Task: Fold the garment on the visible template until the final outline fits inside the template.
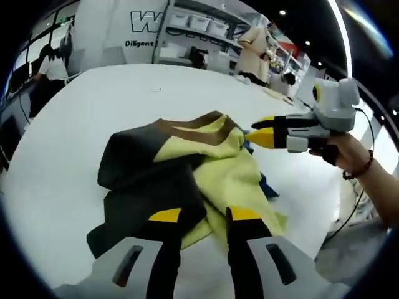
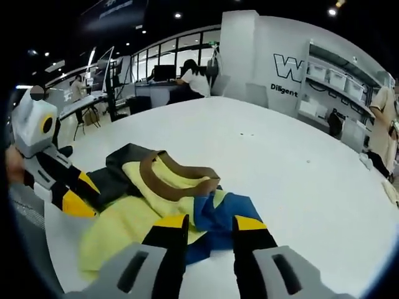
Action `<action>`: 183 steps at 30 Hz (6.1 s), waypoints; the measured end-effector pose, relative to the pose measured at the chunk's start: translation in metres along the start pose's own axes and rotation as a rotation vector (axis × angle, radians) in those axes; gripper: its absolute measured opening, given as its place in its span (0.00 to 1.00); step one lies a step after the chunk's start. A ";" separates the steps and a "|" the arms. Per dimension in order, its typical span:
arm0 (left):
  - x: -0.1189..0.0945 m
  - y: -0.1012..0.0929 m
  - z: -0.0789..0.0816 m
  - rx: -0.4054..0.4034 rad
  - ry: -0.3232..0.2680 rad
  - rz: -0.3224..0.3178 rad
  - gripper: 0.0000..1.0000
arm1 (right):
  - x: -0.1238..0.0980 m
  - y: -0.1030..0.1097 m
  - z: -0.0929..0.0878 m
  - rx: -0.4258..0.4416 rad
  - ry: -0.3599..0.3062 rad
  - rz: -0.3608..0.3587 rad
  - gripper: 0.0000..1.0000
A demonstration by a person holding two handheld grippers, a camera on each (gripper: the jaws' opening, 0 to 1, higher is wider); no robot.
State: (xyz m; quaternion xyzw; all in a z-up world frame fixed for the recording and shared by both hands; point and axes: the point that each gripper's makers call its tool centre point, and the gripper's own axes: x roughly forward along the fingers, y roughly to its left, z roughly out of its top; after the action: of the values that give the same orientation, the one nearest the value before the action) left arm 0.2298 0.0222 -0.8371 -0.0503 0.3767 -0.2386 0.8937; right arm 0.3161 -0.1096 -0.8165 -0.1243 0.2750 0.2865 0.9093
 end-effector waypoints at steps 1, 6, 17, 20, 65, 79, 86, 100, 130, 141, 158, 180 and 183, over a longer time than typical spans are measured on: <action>0.002 0.000 -0.001 -0.007 0.007 0.003 0.27 | 0.002 0.000 -0.001 -0.004 0.006 0.008 0.22; 0.007 0.003 -0.002 -0.021 0.002 0.015 0.24 | 0.005 -0.003 0.000 -0.023 0.005 -0.001 0.17; 0.011 0.012 -0.005 -0.020 0.006 0.032 0.14 | -0.004 -0.003 0.001 0.002 -0.023 -0.007 0.12; 0.012 0.015 -0.006 -0.016 0.003 0.038 0.12 | -0.006 -0.005 0.001 0.007 -0.021 -0.020 0.13; -0.023 0.049 0.026 0.036 -0.075 0.067 0.01 | -0.010 -0.037 0.030 -0.129 0.011 -0.088 0.00; -0.073 0.103 0.060 0.076 -0.077 0.118 0.01 | -0.006 -0.050 0.061 -0.228 0.039 -0.095 0.00; -0.087 0.146 0.061 0.081 0.004 0.175 0.01 | 0.005 -0.061 0.066 -0.194 0.064 -0.079 0.00; -0.088 0.204 0.090 0.083 0.033 0.272 0.01 | 0.030 -0.082 0.090 -0.112 0.088 -0.052 0.00; -0.027 0.284 0.065 0.110 0.322 0.341 0.01 | 0.102 -0.095 0.006 0.040 0.343 0.024 0.00; -0.013 0.302 0.081 0.169 0.290 0.398 0.01 | 0.124 -0.112 0.021 0.042 0.271 -0.029 0.00; -0.008 0.317 0.088 0.222 0.279 0.524 0.02 | 0.135 -0.121 0.024 0.095 0.231 -0.061 0.00; -0.027 0.267 0.107 0.098 0.095 0.427 0.52 | 0.093 -0.094 0.060 0.252 0.069 -0.033 0.60; -0.030 0.262 0.107 0.085 0.079 0.413 0.61 | 0.086 -0.086 0.062 0.264 0.060 -0.012 0.71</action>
State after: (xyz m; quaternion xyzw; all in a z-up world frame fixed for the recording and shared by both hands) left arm 0.3878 0.2574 -0.8125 0.0748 0.4033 -0.0677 0.9095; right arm 0.4525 -0.1157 -0.8093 -0.0136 0.3368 0.2384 0.9108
